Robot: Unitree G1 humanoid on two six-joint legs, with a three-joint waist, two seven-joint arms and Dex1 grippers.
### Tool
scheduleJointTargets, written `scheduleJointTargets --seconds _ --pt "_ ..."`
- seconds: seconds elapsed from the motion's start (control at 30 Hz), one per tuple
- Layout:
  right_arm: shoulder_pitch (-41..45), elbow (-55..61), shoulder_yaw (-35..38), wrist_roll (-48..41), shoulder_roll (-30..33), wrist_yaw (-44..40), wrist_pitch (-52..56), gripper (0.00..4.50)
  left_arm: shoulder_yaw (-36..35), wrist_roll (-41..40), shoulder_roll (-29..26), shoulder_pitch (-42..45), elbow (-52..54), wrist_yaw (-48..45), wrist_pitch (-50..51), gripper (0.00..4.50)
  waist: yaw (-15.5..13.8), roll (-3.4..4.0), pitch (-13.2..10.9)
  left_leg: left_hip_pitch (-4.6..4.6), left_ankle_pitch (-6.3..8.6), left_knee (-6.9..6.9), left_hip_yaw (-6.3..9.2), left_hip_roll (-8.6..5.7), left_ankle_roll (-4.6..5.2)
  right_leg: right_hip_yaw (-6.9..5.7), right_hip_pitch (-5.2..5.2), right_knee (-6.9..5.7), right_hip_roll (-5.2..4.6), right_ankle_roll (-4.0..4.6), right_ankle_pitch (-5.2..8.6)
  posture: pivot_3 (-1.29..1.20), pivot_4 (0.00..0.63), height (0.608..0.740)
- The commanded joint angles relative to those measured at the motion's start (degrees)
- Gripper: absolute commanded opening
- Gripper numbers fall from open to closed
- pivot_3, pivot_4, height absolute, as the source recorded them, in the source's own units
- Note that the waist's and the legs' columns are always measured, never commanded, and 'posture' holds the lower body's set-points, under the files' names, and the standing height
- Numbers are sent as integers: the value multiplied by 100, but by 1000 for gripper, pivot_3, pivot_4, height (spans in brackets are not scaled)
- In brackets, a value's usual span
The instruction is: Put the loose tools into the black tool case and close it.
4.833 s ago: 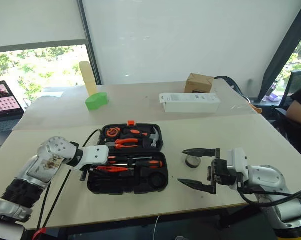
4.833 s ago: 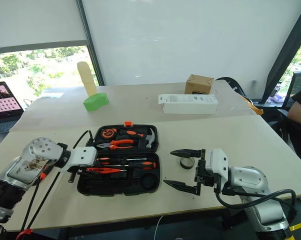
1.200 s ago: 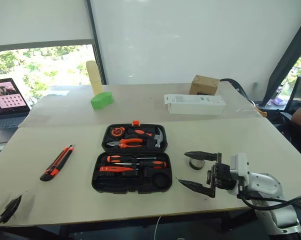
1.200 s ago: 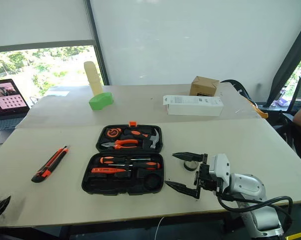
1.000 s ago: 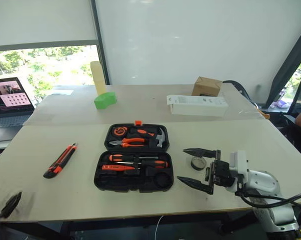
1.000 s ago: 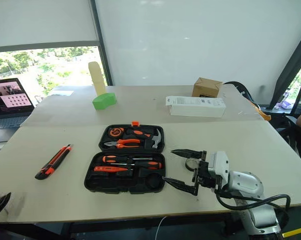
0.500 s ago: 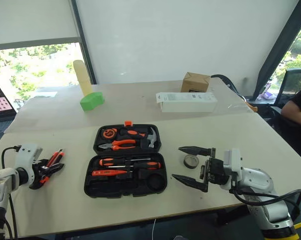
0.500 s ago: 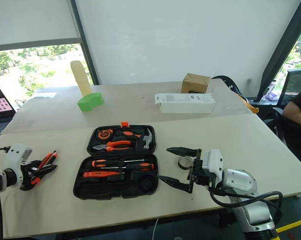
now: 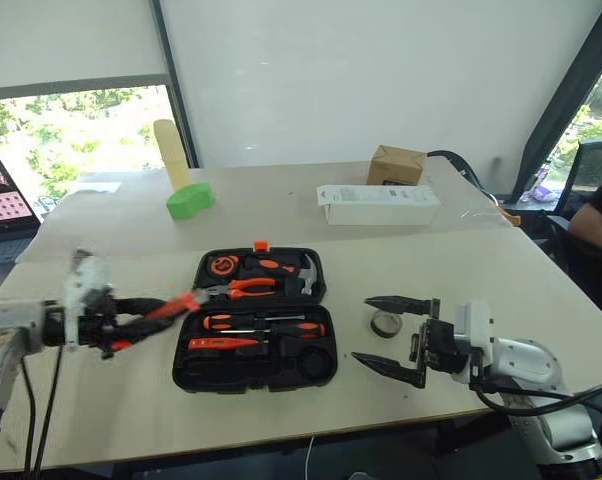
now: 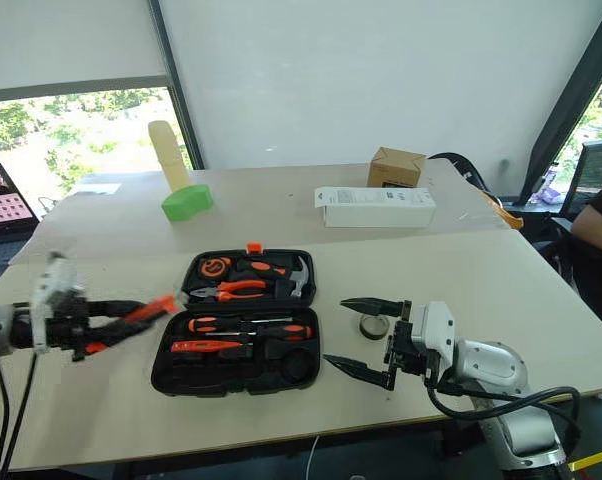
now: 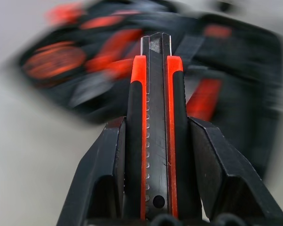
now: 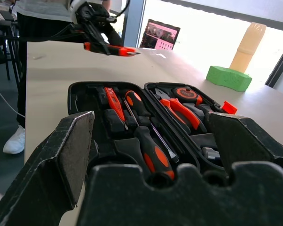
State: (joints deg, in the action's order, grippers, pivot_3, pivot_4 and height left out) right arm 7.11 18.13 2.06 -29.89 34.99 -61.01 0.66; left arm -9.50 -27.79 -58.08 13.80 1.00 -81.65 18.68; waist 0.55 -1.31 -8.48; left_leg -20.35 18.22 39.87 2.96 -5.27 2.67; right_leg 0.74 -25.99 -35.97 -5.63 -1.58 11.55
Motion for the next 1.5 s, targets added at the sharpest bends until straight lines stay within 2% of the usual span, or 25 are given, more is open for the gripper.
scheduleJointTargets --seconds 0.03,0.17,0.33,1.07,1.1,1.2,1.3,1.5 --pt "-10 144 118 -60 36 11 -10 4500 572 302 59 168 629 -26 -206 1520 24 0 0 0 0 0 -1 4 0 1 -1 -1 5 1 0 0 150 740" --pt "-102 254 76 -29 5 82 1 4500 1170 560 405 382 970 163 -241 1520 16 -1 0 -1 -1 2 -3 8 -2 4 -2 -4 12 2 0 0 150 740" --pt "-182 334 83 -14 3 145 9 4500 1566 1243 649 460 703 612 -631 1520 11 -1 0 0 -1 1 -9 8 -2 9 -4 -4 14 2 0 0 150 740" --pt "-321 433 95 26 10 310 -26 4500 2080 1653 929 263 371 713 -696 1520 -44 2 2 9 -1 8 -9 6 0 7 9 -4 11 1 -1 0 150 740" --pt "-330 435 97 26 9 306 -33 4500 2048 1633 968 249 377 757 -730 2020 -48 3 2 10 -1 9 -9 6 -1 6 10 -5 11 1 0 0 150 740" --pt "-346 431 107 22 10 299 -46 4500 1924 1516 1075 274 455 882 -681 2845 -52 7 5 12 -1 9 -9 6 0 7 12 -5 12 1 0 0 150 740" --pt "-339 400 104 31 5 284 -68 4500 1678 1142 1098 326 599 759 -555 3880 -53 7 5 10 -1 8 -9 6 1 6 10 -4 12 1 0 0 150 740" --pt "-300 340 81 48 -11 260 -92 4500 1129 246 997 392 928 512 -102 3880 -47 6 4 -1 1 8 -9 6 3 5 -3 -2 13 1 0 0 150 740"
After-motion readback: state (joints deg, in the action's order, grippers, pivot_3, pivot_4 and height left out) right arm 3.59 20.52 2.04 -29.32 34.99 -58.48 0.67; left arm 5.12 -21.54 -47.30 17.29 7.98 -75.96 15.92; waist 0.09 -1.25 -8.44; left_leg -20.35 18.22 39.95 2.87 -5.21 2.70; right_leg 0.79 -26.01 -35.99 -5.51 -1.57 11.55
